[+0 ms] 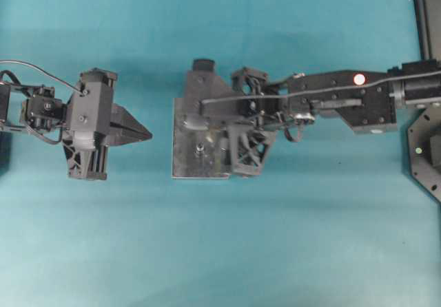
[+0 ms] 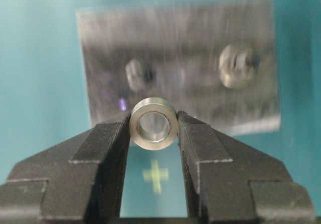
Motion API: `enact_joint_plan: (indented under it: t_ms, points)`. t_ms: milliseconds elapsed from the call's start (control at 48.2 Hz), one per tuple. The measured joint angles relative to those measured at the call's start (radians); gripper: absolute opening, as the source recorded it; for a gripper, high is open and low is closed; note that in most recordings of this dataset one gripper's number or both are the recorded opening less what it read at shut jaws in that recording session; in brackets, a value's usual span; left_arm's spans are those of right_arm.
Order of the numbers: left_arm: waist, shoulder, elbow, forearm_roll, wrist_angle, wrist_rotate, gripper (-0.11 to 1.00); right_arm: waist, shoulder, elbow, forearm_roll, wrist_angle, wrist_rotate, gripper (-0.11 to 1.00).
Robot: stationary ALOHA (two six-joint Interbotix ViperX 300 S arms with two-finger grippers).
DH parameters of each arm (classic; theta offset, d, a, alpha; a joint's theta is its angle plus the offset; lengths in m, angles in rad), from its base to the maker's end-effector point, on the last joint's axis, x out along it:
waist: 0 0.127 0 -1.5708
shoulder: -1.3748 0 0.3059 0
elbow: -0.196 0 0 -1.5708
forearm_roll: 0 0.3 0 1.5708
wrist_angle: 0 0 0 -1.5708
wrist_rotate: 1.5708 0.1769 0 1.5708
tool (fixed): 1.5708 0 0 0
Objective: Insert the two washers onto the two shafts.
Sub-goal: 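Carry the held washer over the lower shaft, then lower the washer onto the lower shaft and open the right gripper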
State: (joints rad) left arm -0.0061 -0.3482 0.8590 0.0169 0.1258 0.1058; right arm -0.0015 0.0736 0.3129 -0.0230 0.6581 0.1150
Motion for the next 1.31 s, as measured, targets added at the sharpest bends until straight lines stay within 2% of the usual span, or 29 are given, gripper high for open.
enact_joint_plan:
  t_ms: [436, 1307]
  points:
    - [0.0, 0.0, 0.0, 0.0, 0.0, 0.0, 0.0, 0.003, 0.077, -0.038, 0.002, -0.008, -0.002, 0.31]
    - [0.0, -0.003, 0.0, 0.0, 0.0, 0.002, 0.0, 0.021, 0.138, -0.063, -0.002, 0.002, -0.002, 0.31]
